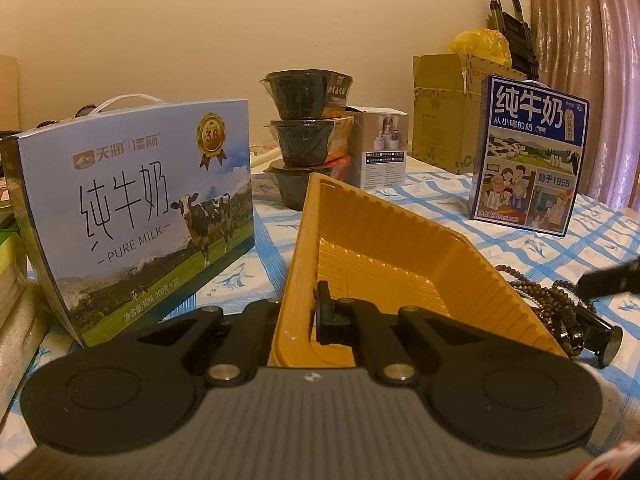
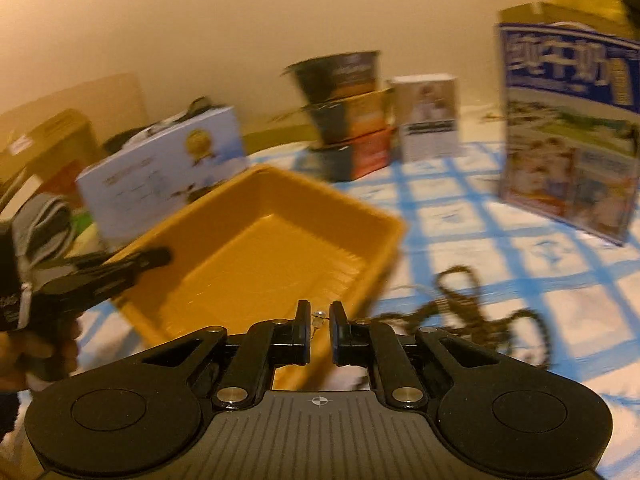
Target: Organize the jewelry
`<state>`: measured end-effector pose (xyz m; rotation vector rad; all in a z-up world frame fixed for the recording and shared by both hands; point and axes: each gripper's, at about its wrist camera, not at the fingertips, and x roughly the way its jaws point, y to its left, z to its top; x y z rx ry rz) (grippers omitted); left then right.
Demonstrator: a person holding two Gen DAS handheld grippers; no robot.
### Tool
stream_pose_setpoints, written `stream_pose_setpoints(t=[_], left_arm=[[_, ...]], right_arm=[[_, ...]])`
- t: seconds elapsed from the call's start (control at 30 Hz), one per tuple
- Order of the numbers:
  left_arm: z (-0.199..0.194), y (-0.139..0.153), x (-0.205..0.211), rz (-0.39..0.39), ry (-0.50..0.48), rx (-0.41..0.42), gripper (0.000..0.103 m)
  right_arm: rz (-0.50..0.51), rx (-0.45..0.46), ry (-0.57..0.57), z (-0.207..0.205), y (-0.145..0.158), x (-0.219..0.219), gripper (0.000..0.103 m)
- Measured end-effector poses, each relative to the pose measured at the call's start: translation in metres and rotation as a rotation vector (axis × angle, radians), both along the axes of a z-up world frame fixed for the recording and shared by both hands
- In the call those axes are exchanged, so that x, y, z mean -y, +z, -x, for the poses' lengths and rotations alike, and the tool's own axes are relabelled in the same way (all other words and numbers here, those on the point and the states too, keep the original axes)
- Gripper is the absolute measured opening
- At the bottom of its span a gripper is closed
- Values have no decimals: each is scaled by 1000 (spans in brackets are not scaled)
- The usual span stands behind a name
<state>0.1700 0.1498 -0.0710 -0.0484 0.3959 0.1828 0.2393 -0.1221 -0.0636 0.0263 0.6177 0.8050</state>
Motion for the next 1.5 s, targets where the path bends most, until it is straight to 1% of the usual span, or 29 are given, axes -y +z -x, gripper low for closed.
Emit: stream_pose_setpoints(t=[0.1, 0.2, 0.4, 0.47, 0.53, 0.57, 0.7, 0.77, 0.87, 0.97, 1.07, 1.23, 1.5], left_arm=[[1, 0, 1, 3, 0, 3, 4], [1, 0, 1, 5, 0, 4, 4], [2, 0, 0, 8, 1, 2, 4], [2, 0, 0, 7, 1, 2, 4], [2, 0, 0, 7, 2, 2, 4], [2, 0, 0, 7, 1, 3, 4], [2, 0, 0, 8, 1, 2, 4], [2, 0, 0, 8, 1, 2, 4], [2, 1, 0, 11, 3, 2, 4], [3, 1, 1, 14, 5, 3, 4], [4, 0, 1, 14, 8, 1, 4], [3, 1, -1, 13, 6, -3, 4], [3, 2, -1, 12, 4, -2, 4]], right_arm=[[7, -26, 42, 4, -6, -18, 9], [12, -51, 58, 8, -15, -28, 9], [21, -72, 51, 13, -26, -39, 10], [21, -81, 45, 14, -26, -40, 18], [5, -74, 37, 16, -23, -36, 45], [-11, -64, 32, 19, -20, -32, 48], [-53, -25, -1, 24, -9, -8, 49], [-50, -7, -28, 25, -7, 10, 49], [20, 26, -86, 22, -11, 39, 49], [83, 6, -144, 15, -20, 64, 50], [120, 1, -177, 12, -28, 81, 51], [141, -8, -164, 7, -41, 87, 51], [197, -1, -111, -5, -60, 74, 52]])
